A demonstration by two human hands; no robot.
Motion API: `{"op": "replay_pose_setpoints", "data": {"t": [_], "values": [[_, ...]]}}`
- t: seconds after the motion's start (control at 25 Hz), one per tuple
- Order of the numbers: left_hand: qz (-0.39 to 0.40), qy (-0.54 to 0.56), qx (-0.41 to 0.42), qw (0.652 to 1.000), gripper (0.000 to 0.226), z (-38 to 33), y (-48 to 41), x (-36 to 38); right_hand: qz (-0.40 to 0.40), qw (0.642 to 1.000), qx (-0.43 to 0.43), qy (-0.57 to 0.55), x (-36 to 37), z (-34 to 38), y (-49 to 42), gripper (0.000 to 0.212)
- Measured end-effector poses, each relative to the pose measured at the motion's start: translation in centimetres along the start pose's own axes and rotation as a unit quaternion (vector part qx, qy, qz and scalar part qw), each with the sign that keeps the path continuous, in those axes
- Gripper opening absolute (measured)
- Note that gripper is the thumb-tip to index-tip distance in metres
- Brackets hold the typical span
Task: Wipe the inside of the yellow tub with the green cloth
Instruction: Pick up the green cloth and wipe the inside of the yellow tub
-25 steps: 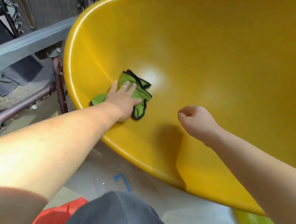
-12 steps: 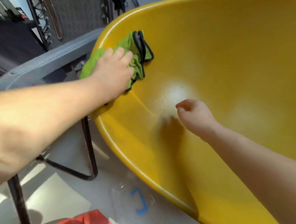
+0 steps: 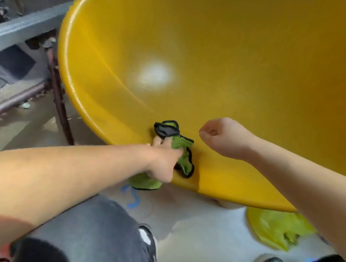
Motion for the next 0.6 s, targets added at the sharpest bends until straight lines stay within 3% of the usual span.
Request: {"op": "replay_pose_setpoints", "data": {"t": [0.16, 0.28, 0.4, 0.52, 0.6], "values": [[-0.120, 0.041, 0.099, 0.987, 0.103, -13.9, 0.8, -0.8, -0.158, 0.986, -0.044, 0.037, -7.1, -4.1, 5.7, 0.027], [-0.206, 0.128, 0.151, 0.958, 0.094, -20.8, 1.6, -3.0, -0.184, 0.972, -0.018, 0.145, -11.0, -7.1, 9.6, 0.025], [-0.233, 0.204, 0.168, 0.936, 0.091, -24.0, 1.9, -4.6, -0.197, 0.951, -0.001, 0.237, -14.3, -8.5, 12.3, 0.024], [-0.230, 0.250, 0.222, 0.914, 0.093, -27.1, 2.9, -6.0, -0.341, 0.899, -0.018, 0.275, -19.2, -9.4, 15.5, 0.030], [-0.241, 0.253, 0.252, 0.903, 0.094, -29.4, 4.2, -6.9, -0.412, 0.876, 0.012, 0.252, -22.3, -11.2, 18.1, 0.045]]}}
Point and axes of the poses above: each hand's wrist, its own y-axis away from the middle knuckle, its own x-axis out of the palm, z = x × y, the point moved 5 cm from there along -y, towards the middle knuckle, and after that the axes turned 15 degrees about -y, right-handed, at the moved point
